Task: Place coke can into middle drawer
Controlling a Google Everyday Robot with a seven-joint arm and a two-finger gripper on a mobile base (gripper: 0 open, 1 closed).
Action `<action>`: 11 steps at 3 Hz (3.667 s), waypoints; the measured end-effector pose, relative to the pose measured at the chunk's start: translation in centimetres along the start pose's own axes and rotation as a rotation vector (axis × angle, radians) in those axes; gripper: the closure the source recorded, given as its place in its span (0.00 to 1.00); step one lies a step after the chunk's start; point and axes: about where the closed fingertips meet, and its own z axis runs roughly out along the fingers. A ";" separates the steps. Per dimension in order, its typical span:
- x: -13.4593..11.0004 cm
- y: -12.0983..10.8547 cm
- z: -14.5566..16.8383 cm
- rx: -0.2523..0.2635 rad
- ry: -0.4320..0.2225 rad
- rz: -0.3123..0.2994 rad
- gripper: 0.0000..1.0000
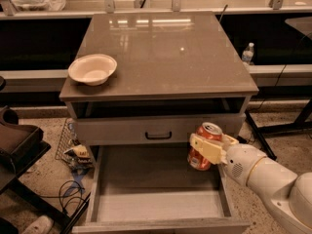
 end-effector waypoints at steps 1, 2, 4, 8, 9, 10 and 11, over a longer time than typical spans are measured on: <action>0.1 -0.1 0.1 0.004 0.006 -0.002 1.00; 1.0 0.0 1.2 -0.063 0.017 -0.032 1.00; 7.7 -4.5 7.2 -0.401 0.002 -0.167 1.00; 16.5 -1.3 6.0 -0.890 0.021 -0.158 1.00; 19.4 0.5 9.7 -0.915 0.013 -0.134 1.00; 21.8 1.3 12.8 -0.898 0.017 -0.163 1.00; 25.4 2.6 16.6 -0.858 0.071 -0.324 1.00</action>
Offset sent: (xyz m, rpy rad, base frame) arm 0.0116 0.0201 -0.0303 -0.0143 -0.0510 0.1781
